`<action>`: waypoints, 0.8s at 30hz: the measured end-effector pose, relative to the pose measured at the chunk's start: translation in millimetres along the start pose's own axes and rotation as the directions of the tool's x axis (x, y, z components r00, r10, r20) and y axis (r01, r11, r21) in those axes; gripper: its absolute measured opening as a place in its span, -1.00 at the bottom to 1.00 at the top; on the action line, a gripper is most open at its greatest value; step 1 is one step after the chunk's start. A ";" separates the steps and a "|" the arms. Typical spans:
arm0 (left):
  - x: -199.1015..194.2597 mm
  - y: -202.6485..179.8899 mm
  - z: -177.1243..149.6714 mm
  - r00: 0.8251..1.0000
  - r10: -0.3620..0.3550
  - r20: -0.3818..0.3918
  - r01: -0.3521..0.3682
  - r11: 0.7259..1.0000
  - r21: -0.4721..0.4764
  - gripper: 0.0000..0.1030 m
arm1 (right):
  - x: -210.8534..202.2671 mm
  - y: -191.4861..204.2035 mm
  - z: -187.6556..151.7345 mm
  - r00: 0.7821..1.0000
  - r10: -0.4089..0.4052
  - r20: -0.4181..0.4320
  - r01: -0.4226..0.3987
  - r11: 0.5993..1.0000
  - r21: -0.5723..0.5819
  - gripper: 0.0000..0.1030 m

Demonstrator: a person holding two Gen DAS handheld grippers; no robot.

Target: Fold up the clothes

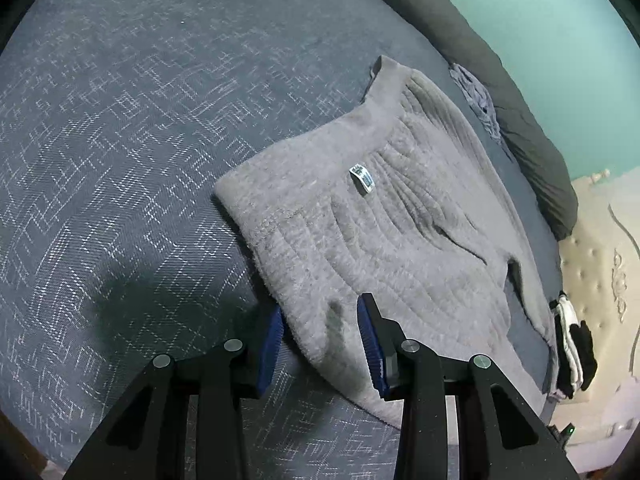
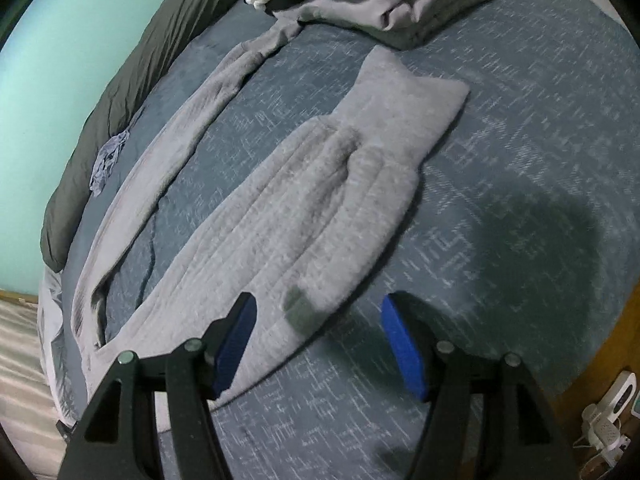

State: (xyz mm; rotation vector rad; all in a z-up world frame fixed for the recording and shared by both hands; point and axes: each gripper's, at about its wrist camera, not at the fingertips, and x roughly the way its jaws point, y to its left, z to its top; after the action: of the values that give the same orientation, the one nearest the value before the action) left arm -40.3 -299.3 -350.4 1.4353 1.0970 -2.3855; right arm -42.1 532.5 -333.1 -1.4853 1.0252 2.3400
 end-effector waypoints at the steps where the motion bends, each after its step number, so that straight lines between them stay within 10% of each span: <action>1: 1.3 1.3 0.2 1.000 0.001 -0.002 -0.001 1.000 -0.003 -0.23 | 2.3 1.7 0.7 1.000 0.002 -0.004 -0.002 1.000 -0.003 0.28; 9: 10.2 5.8 3.8 1.000 -0.006 -0.012 0.006 1.000 -0.013 -0.38 | 17.1 14.4 3.5 1.000 0.006 -0.012 -0.006 0.999 -0.040 0.27; 17: 7.3 -5.6 8.7 1.000 0.003 -0.002 -0.003 1.000 0.013 -0.90 | 11.7 19.5 6.5 1.000 0.022 0.013 -0.021 0.997 -0.077 -0.70; 24: -18.9 -34.4 23.8 0.998 -0.029 0.048 0.026 0.998 0.061 -0.91 | -10.1 35.5 18.5 0.996 0.066 0.062 -0.057 0.989 -0.138 -0.88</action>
State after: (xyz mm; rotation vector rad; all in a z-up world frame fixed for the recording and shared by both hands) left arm -63.1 -294.4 -310.9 1.3816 1.0493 -2.4789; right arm -68.2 520.0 -303.7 -1.4293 0.9244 2.5307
